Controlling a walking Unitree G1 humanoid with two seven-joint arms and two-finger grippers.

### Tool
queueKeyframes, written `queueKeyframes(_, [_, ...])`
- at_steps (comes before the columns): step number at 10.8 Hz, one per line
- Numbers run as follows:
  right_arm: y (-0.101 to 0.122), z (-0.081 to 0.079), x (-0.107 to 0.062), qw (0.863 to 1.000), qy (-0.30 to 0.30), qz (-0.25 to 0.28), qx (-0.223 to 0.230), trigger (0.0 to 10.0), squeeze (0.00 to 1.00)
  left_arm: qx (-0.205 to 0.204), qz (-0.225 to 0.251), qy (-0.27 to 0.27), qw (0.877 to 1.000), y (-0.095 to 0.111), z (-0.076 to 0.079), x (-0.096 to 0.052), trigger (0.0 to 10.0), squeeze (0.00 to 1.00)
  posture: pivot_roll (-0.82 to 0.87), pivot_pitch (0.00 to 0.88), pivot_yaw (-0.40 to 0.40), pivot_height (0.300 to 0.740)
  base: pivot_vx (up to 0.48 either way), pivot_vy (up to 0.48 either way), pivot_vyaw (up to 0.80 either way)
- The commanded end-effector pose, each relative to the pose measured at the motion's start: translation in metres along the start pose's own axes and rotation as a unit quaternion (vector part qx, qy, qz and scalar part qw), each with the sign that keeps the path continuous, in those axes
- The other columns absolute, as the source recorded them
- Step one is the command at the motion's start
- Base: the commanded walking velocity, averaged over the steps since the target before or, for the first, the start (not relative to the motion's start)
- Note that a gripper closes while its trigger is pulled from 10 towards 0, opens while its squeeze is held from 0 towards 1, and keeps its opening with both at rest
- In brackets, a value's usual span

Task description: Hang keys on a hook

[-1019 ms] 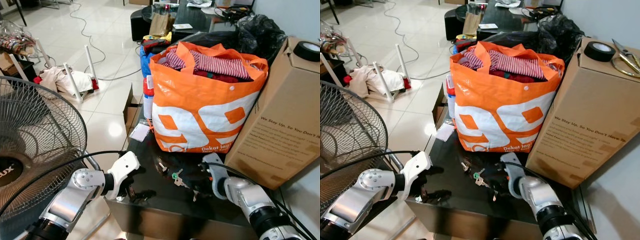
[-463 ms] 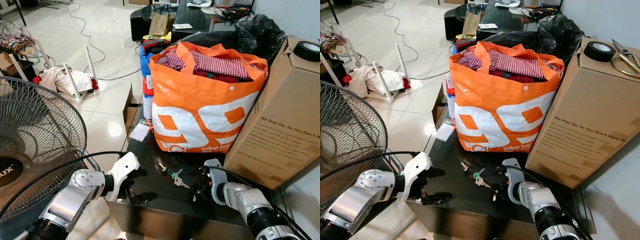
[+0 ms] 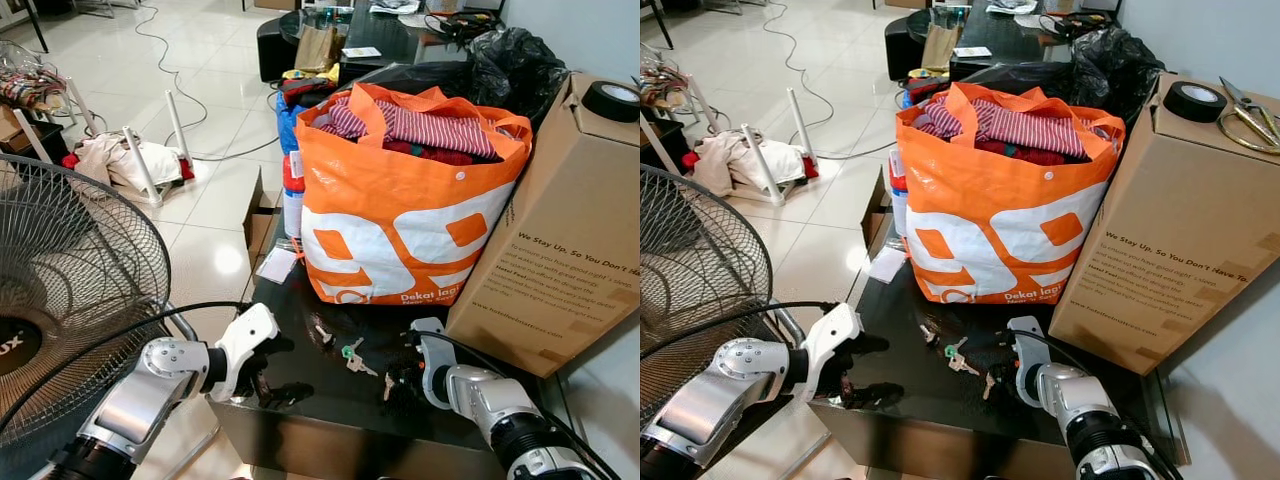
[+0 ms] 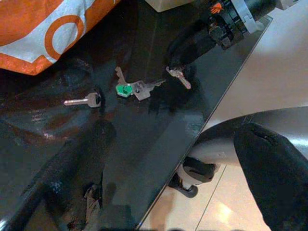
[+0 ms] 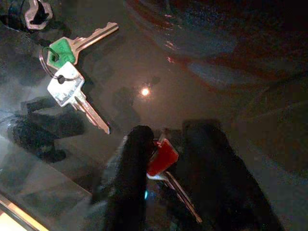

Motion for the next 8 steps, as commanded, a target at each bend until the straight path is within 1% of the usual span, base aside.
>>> queueKeyframes(1, [0.002, 0.001, 0.000, 1.000, 0.000, 0.000, -0.004, 0.0, 0.00, 0.008, 0.005, 0.006, 1.000, 0.005, -0.003, -0.004, 10.0, 0.00, -0.11, 0.000, -0.033, 0.740, 0.000, 0.000, 0.00])
queueKeyframes(5, [0.004, 0.006, -0.004, 1.000, 0.002, 0.005, -0.014, 0.0, 0.00, 0.014, 0.006, 0.010, 1.000, 0.009, -0.006, -0.004, 10.0, 0.00, -0.11, 0.000, -0.026, 0.740, 0.000, 0.000, 0.00])
queueKeyframes(6, [0.007, 0.008, -0.007, 1.000, 0.003, 0.015, -0.016, 0.0, 0.00, 0.016, 0.006, 0.012, 1.000, 0.008, -0.006, -0.004, 10.0, 0.00, -0.11, 0.000, -0.026, 0.740, 0.000, 0.000, 0.00])
queueKeyframes(7, [0.013, 0.008, -0.014, 0.999, 0.008, 0.037, -0.019, 0.0, 0.00, 0.016, 0.011, 0.019, 1.000, 0.010, -0.007, -0.006, 10.0, 0.00, -0.10, 0.000, -0.025, 0.740, 0.000, 0.000, 0.00])
queueKeyframes(8, [0.019, 0.007, -0.021, 0.997, 0.015, 0.070, -0.017, 0.0, 0.00, 0.013, 0.021, 0.029, 0.999, 0.012, -0.009, -0.008, 10.0, 0.00, -0.10, 0.000, -0.021, 0.740, 0.000, 0.000, 0.00])
Point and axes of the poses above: a point about 5 cm out from each wrist's last joint towards the gripper, its own x axis pointing out of the wrist towards the gripper, its own y axis along the axis of the wrist's last joint, z = x × y, the point moved 2 cm from there along x, pointing out of the wrist towards the gripper, and after that the axes turned 5 degrees about -x, right-handed, at the moved point
